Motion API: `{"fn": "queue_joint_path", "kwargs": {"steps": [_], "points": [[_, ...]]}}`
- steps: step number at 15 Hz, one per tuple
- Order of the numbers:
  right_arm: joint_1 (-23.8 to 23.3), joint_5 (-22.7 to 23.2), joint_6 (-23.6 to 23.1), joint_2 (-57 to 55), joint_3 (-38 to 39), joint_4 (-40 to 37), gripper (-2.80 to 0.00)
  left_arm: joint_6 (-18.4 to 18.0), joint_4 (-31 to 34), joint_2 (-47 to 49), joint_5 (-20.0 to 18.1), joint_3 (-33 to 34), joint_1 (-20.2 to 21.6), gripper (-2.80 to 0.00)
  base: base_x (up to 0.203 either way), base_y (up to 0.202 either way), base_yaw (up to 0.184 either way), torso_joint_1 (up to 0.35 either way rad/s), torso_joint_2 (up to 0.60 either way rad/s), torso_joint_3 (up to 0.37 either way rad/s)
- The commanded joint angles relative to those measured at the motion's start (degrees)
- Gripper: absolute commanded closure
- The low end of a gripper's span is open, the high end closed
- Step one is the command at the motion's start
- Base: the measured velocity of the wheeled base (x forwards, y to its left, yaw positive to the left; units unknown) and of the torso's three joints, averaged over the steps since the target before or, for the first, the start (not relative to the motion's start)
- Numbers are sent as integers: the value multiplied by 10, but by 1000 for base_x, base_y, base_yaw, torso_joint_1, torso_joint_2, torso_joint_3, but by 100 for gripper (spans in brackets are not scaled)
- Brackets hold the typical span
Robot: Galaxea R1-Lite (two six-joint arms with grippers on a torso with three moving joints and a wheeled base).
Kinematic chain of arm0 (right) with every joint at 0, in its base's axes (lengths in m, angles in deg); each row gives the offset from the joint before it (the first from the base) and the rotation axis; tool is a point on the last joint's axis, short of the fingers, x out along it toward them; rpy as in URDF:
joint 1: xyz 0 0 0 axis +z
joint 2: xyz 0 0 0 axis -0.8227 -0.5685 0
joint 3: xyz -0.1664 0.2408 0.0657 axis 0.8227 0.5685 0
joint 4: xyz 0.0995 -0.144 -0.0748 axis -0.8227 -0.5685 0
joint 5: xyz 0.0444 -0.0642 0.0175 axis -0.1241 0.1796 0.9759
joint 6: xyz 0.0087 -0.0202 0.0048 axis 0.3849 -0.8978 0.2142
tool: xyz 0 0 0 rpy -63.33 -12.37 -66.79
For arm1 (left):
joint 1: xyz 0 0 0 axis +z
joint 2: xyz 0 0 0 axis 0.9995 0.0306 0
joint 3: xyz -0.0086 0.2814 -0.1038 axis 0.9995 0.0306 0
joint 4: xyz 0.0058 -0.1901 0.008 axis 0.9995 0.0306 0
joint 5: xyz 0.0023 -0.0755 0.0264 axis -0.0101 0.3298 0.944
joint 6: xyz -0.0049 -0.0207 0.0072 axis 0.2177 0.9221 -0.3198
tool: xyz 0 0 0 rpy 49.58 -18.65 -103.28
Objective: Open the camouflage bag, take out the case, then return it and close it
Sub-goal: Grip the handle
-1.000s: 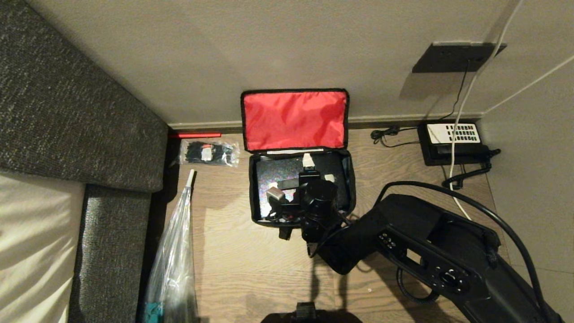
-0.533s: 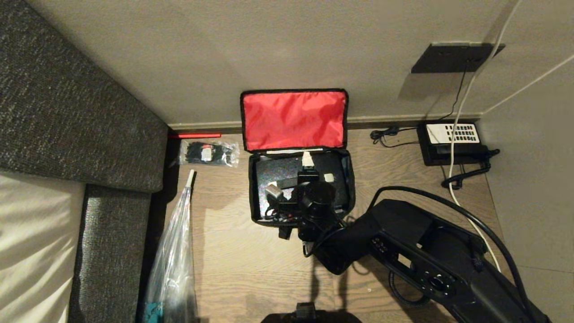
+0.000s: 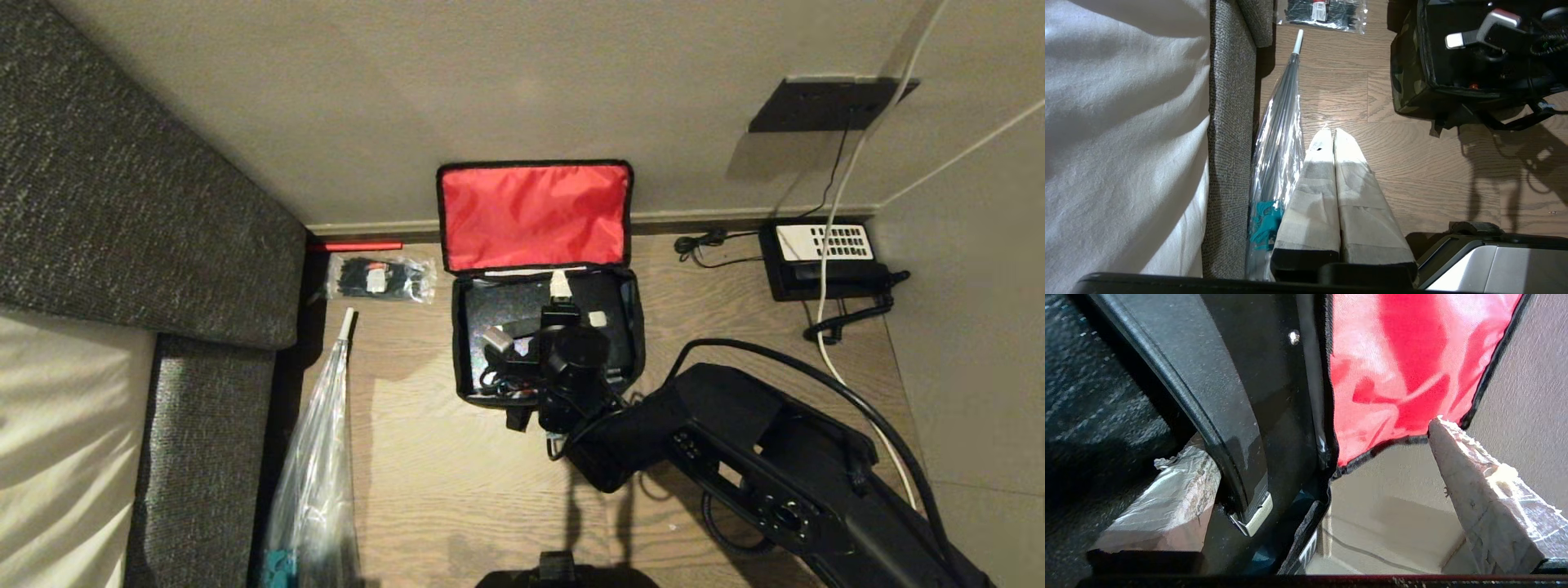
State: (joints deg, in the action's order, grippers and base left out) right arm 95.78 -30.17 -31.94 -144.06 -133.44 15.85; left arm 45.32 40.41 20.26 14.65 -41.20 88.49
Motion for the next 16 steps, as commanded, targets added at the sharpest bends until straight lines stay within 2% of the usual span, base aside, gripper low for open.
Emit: {"fn": "queue_joint_path", "kwargs": {"steps": [1,4,8,12,16], "points": [[-2,-10,-3,-22,-30,8,-280,0,0,-1,0,2,0,0,0,0,0,0,0,0],[-2,-11,3,-27,-4,34,-280,1,0,-1,0,2,0,0,0,0,0,0,0,0],[-8,-11,-4,-48,-82,6,-280,0,0,-1,0,2,1,0,0,0,0,0,0,0],[-17,31,-7,-56,-100,32,-280,0,0,4,0,2,0,0,0,0,0,0,0,0],[-27,42,7,-59,-105,33,-280,0,0,4,0,2,1,0,0,0,0,0,0,0]]}}
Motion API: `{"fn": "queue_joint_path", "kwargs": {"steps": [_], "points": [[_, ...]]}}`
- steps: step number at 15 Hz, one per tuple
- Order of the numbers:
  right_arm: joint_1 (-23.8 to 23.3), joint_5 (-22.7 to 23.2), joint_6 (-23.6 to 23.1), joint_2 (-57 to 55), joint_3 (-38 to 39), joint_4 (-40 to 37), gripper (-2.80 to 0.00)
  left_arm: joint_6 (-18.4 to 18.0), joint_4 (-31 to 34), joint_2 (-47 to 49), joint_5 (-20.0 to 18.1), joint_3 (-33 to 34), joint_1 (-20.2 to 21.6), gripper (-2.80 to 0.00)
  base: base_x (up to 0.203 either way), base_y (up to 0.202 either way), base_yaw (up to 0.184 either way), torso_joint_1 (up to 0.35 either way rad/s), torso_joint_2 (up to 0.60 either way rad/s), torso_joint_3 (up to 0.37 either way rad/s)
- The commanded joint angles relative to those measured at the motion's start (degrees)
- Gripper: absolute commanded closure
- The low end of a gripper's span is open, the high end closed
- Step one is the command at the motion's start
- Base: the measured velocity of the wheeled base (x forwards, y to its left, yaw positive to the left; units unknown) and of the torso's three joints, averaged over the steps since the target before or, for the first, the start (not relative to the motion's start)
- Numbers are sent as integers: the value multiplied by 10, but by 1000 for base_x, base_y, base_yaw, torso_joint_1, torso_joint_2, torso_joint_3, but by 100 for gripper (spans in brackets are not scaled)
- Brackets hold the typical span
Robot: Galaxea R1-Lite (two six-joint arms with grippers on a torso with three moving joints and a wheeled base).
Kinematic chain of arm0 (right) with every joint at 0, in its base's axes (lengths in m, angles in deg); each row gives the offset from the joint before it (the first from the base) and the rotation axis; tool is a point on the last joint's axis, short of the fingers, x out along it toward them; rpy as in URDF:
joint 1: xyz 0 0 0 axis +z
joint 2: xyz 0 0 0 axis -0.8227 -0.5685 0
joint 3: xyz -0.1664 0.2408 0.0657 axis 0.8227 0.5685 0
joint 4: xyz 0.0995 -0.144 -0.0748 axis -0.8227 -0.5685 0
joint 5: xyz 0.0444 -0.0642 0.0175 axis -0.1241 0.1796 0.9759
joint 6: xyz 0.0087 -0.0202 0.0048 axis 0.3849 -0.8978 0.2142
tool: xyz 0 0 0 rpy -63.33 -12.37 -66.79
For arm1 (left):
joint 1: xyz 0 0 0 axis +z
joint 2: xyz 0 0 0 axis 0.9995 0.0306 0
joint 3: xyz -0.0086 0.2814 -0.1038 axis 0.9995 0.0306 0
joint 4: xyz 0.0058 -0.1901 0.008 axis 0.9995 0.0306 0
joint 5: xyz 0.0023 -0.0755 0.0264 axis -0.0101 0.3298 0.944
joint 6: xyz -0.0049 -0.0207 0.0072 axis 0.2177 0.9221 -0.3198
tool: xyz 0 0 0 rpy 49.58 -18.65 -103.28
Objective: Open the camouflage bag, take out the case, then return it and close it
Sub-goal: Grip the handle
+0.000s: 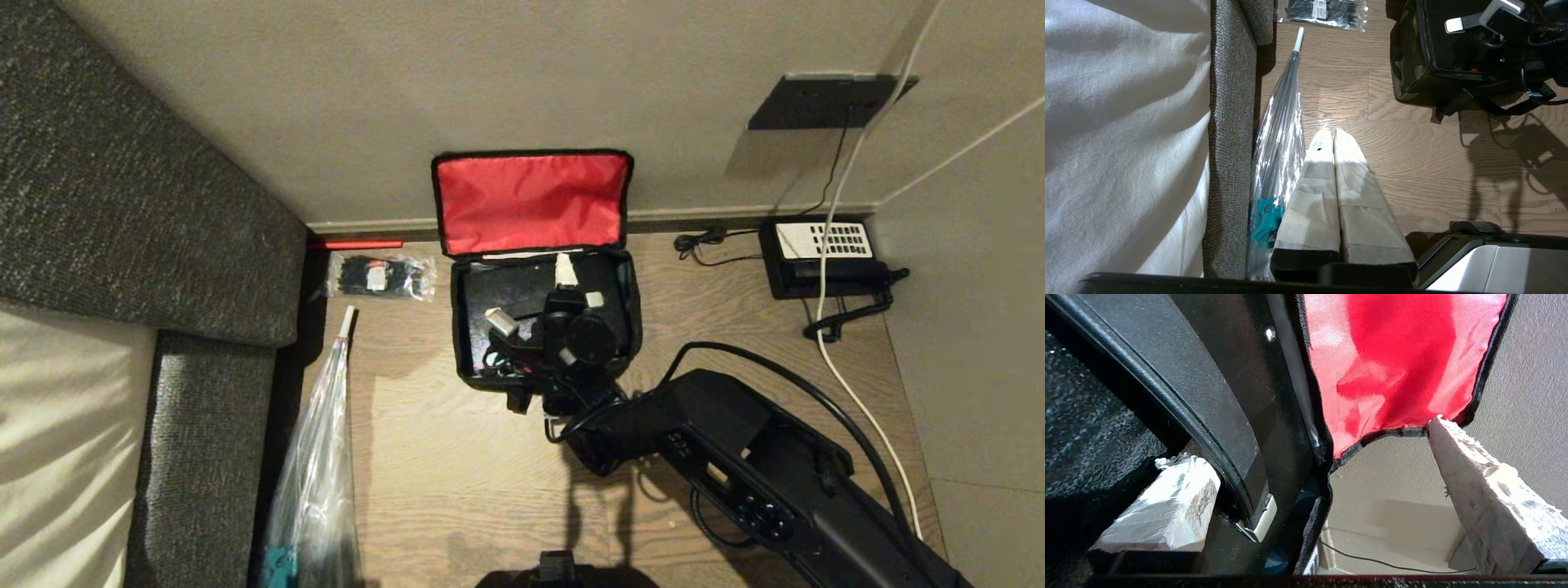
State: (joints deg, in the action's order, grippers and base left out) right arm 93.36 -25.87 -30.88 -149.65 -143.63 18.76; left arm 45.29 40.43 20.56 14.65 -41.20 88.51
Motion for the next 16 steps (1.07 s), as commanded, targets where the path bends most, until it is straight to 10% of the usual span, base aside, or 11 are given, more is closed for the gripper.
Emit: {"fn": "queue_joint_path", "kwargs": {"steps": [1,14,15,16], "points": [[-7,2,4,-7,-11,0,-280,0,0,1,0,2,1,0,0,0,0,0,0,0],[-12,1,23,-6,-19,-7,-280,1,0,2,0,2,1,0,0,0,0,0,0,0],[-12,1,22,-7,-18,-7,0,1,0,1,0,2,1,0,0,0,0,0,0,0],[-12,1,23,-7,-19,-7,0,1,0,1,0,2,0,0,0,0,0,0,0,0]]}}
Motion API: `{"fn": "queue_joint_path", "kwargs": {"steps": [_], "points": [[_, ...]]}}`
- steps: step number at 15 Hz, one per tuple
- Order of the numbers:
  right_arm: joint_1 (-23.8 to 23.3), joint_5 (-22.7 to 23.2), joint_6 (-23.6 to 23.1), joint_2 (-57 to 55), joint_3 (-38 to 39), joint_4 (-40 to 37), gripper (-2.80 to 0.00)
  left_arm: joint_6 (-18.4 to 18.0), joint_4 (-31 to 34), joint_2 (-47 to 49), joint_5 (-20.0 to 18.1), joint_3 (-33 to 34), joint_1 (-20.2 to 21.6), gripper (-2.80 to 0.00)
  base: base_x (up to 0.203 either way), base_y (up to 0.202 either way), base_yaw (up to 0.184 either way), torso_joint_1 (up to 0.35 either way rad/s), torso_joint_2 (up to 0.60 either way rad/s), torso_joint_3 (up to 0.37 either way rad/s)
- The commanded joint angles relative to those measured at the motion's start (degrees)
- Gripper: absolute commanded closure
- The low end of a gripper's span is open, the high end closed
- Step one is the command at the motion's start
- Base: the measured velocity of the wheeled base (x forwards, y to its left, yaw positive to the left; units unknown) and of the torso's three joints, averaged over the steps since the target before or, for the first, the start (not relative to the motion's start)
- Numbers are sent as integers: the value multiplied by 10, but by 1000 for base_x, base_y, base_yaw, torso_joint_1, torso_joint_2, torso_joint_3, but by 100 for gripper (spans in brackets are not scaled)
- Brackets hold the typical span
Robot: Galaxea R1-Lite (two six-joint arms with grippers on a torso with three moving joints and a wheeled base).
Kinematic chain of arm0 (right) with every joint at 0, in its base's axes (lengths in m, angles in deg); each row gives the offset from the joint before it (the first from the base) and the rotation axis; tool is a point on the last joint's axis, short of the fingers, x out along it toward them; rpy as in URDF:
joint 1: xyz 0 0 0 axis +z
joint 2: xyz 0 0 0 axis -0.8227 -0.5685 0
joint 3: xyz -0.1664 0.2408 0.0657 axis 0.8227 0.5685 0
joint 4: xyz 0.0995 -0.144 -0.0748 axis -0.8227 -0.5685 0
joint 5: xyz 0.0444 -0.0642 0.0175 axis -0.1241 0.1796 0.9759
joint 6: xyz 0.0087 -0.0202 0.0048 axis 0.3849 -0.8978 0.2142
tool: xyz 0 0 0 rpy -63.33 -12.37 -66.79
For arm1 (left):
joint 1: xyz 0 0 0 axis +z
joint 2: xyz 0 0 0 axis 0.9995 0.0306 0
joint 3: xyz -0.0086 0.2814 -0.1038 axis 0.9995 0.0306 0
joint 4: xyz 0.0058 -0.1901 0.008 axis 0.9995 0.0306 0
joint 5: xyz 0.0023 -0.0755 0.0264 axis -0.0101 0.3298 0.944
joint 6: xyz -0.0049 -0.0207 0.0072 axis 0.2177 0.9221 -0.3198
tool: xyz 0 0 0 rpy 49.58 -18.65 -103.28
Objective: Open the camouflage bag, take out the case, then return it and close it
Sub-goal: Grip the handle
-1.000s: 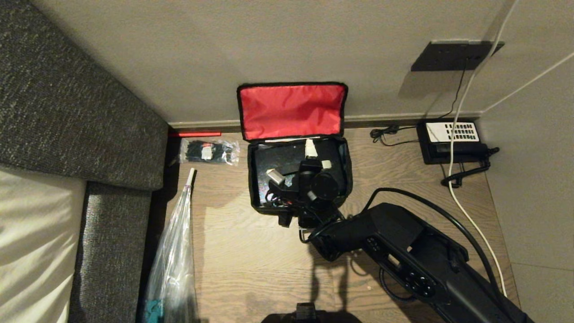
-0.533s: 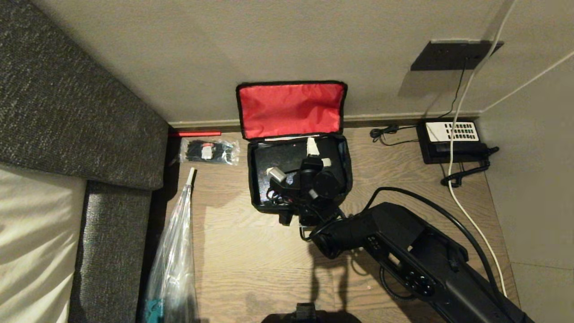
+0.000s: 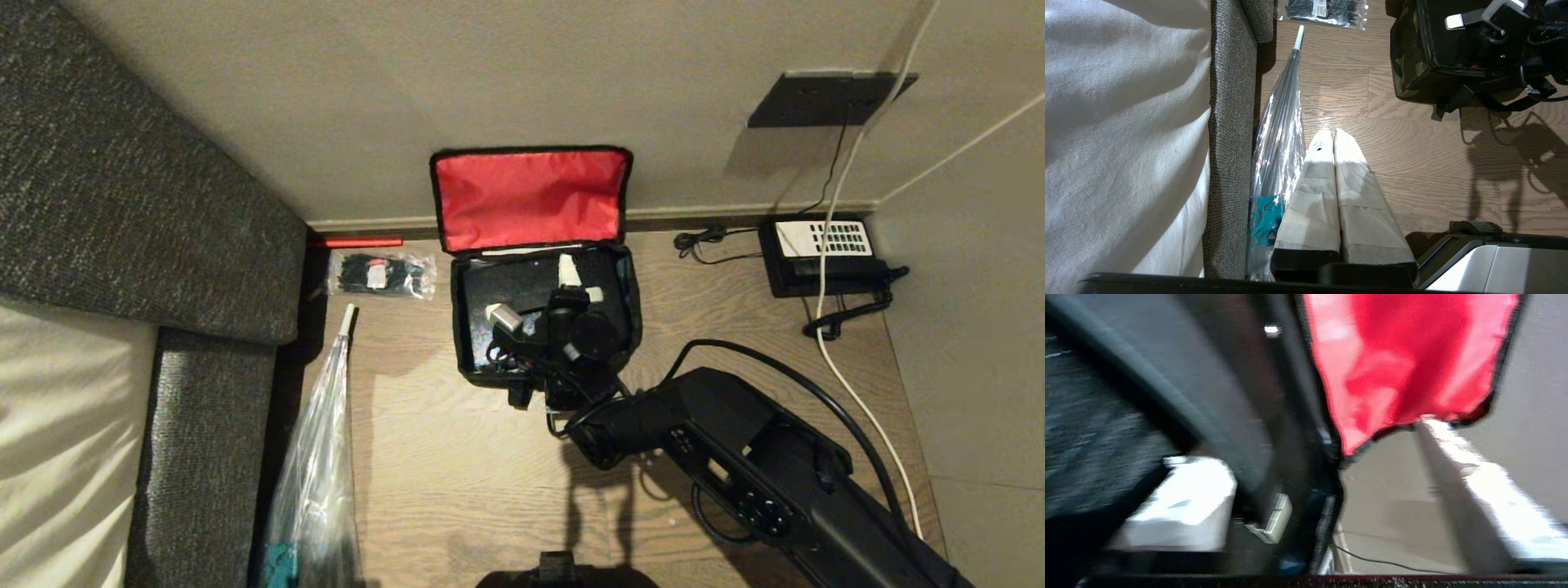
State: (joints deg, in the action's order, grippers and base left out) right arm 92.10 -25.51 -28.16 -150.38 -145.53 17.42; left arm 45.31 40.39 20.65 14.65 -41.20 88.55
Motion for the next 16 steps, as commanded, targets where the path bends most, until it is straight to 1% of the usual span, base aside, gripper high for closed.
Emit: {"fn": "queue_joint_path", "kwargs": {"steps": [1,4,11,16], "points": [[1,-2,-3,1,0,8,0,0,0,0,0,2,0,0,0,0,0,0,0,0],[2,-2,5,6,2,6,0,1,0,1,0,2,0,0,0,0,0,0,0,0],[2,-3,9,9,5,14,0,1,0,1,0,2,0,0,0,0,0,0,0,0],[5,-7,19,24,21,13,0,0,0,1,0,2,0,0,0,0,0,0,0,0]]}}
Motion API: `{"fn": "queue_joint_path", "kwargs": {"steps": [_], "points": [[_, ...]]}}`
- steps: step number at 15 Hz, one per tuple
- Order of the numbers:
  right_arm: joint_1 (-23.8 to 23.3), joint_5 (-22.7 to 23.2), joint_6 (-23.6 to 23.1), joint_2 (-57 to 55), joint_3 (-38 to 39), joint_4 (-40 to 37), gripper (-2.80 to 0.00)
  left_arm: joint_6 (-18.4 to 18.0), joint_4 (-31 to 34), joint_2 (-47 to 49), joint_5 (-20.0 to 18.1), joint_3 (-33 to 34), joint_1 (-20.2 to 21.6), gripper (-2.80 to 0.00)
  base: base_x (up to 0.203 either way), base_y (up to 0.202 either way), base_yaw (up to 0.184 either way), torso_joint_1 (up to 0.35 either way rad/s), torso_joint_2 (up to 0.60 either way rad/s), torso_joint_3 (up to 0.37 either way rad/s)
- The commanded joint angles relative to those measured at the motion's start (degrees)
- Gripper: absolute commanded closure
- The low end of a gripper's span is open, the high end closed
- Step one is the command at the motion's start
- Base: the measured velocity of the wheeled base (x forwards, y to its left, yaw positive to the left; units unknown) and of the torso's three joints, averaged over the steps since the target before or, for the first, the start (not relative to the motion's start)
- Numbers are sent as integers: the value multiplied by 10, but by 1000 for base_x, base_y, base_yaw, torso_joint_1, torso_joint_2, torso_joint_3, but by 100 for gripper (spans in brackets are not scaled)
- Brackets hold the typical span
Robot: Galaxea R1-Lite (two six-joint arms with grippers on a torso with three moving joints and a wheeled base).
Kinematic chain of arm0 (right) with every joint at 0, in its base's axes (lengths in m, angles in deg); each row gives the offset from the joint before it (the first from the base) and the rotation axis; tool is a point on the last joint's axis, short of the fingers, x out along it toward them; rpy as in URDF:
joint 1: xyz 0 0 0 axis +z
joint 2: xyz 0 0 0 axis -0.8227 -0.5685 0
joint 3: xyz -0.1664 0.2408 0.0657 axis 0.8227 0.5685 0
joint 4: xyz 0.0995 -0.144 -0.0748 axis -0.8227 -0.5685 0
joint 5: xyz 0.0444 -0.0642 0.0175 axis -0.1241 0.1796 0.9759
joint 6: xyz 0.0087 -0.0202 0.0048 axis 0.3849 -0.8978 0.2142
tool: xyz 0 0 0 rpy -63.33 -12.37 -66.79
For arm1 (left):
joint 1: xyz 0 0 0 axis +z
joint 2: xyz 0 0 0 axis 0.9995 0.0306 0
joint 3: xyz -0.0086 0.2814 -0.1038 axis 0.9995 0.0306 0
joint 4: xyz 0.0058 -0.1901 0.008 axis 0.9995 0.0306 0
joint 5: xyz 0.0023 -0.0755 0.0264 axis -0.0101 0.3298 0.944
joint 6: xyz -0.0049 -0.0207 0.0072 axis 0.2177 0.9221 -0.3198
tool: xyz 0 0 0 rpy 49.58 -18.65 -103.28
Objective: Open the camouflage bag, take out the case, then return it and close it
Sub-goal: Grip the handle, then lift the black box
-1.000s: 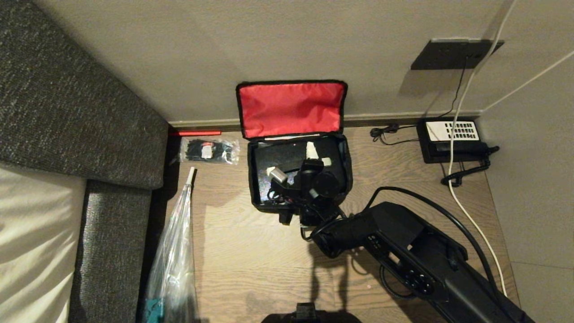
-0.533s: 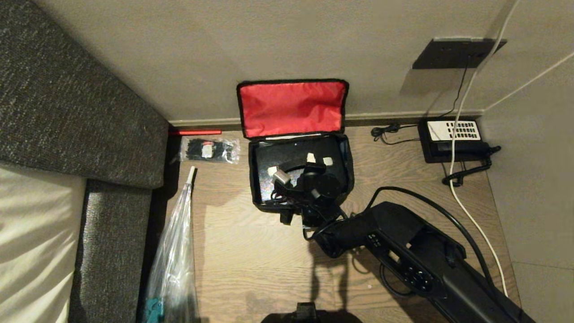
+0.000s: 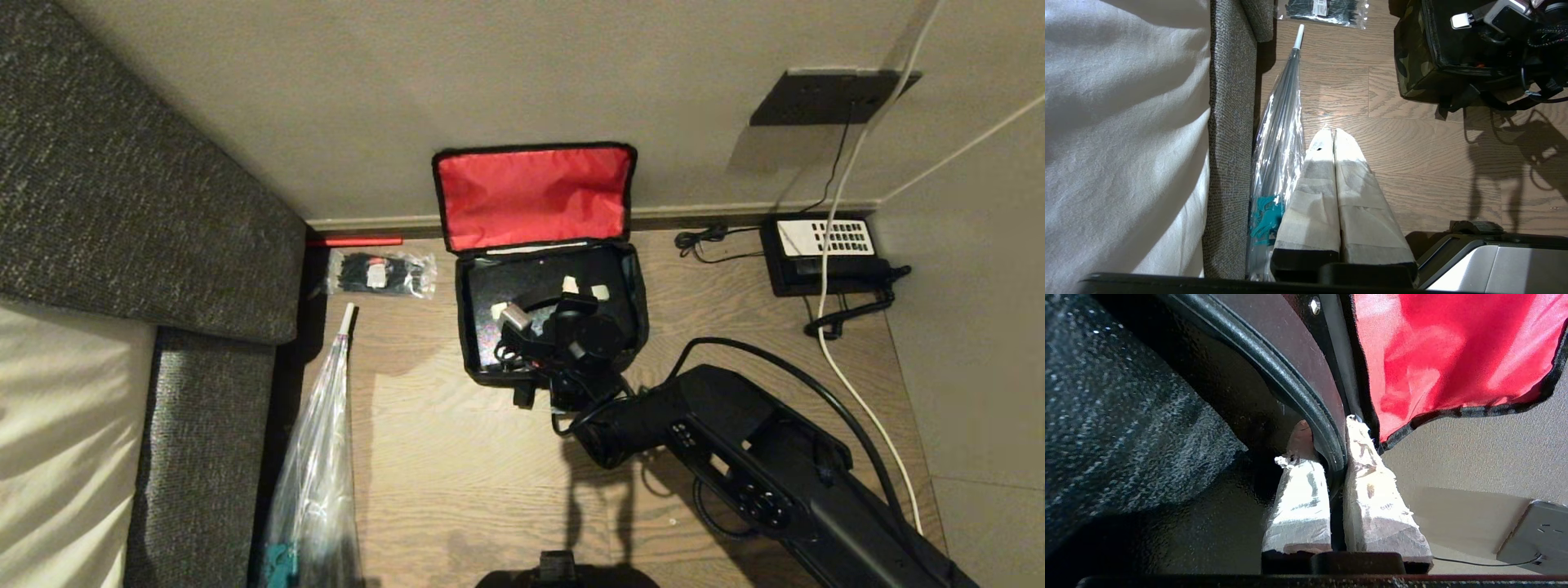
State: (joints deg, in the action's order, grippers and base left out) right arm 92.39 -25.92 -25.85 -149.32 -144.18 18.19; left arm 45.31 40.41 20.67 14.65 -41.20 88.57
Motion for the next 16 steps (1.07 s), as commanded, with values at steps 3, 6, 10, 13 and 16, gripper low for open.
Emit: {"fn": "queue_joint_path", "kwargs": {"steps": [3,6,10,13,16], "points": [[12,-33,7,42,37,6,0,0,0,1,0,2,-1,0,0,0,0,0,0,0],[26,-35,5,84,71,1,0,0,0,1,0,2,0,0,0,0,0,0,0,0],[72,-78,1,123,81,4,0,1,0,-5,0,2,-1,0,0,0,0,0,0,0],[93,-95,0,137,96,14,0,0,0,-5,0,2,-1,0,0,0,0,0,0,0],[102,-113,0,151,117,12,0,0,0,-5,0,2,-1,0,0,0,0,0,0,0]]}}
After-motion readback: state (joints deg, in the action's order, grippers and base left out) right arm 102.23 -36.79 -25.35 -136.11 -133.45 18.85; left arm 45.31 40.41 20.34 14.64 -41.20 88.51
